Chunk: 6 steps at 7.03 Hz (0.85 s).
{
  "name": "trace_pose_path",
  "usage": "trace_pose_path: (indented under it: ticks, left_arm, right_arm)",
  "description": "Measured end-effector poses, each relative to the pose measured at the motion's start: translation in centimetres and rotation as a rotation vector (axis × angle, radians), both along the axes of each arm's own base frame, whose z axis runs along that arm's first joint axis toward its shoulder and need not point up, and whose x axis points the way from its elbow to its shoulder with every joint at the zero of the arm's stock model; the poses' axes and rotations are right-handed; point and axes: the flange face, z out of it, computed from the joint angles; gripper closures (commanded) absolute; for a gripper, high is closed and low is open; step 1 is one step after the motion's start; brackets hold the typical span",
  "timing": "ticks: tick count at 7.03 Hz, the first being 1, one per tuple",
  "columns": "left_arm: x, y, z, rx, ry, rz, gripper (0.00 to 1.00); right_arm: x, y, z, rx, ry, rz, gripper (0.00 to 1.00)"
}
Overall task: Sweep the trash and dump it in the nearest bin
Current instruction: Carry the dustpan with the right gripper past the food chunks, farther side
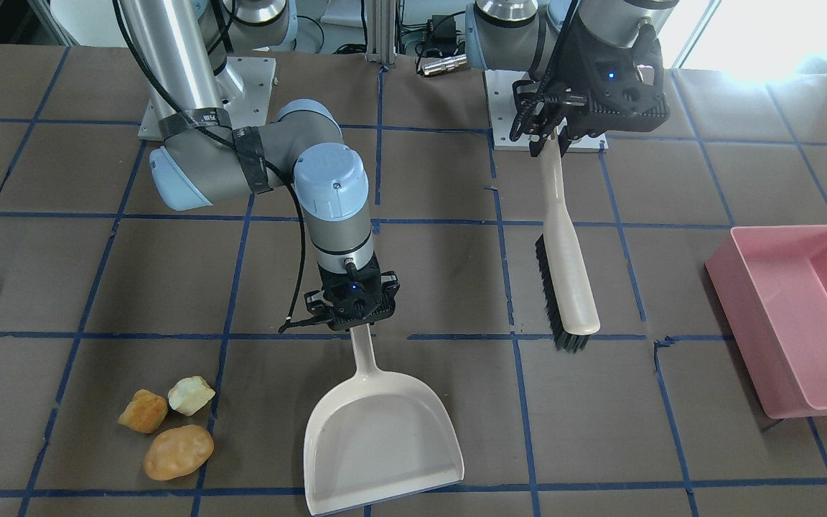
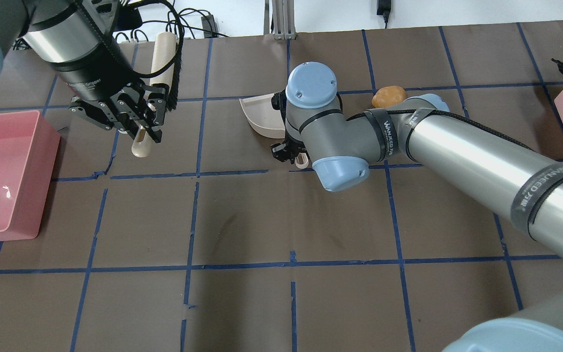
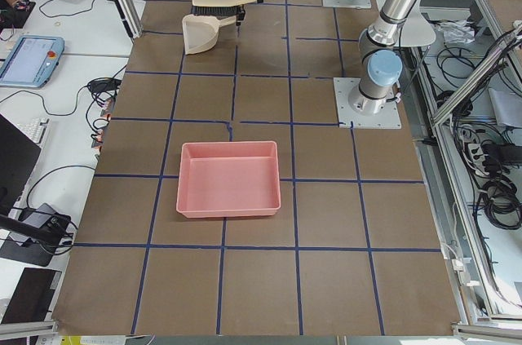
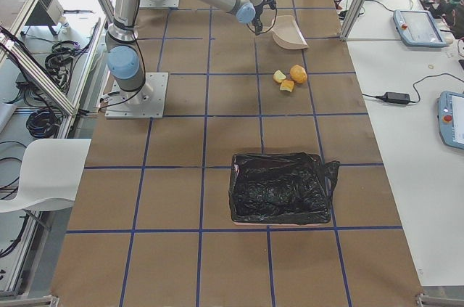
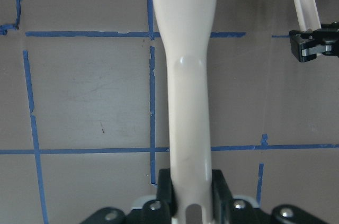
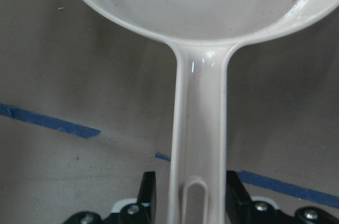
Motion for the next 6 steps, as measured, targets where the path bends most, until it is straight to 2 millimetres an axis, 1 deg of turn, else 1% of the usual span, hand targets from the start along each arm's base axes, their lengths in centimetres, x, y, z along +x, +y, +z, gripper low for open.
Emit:
trace_pose_path:
  ticks: [2, 3, 4, 5, 6]
  left_arm:
    - [0.0, 0.0, 0.0, 0.001, -0.001, 0.0, 1.0]
    - [0.0, 0.0, -0.1, 0.002, -0.001, 0.0, 1.0]
    - [0.0, 0.0, -0.1, 0.003, 0.0, 0.0, 1.0]
    - [0.0, 0.1, -0.1, 0.003, 0.0, -0.001, 1.0]
    - [0.0, 0.2, -0.1, 0.003, 0.001, -0.002, 1.0]
  right_arm:
    - [-0.2, -0.1, 0.4, -0.003, -0.001, -0.003, 0.97]
    - [-0.3, -0.2, 0.7, -0.008, -0.001, -0.006, 0.98]
    - [-0.8, -0.4, 1.5, -0.018, -0.005, -0.015, 0.99]
    - [-1.9, -0.7, 2.8, -0.029, -0.008, -0.028, 0.99]
    - [-3.5, -1.0, 4.5, -0.039, -0.006, -0.027, 1.0]
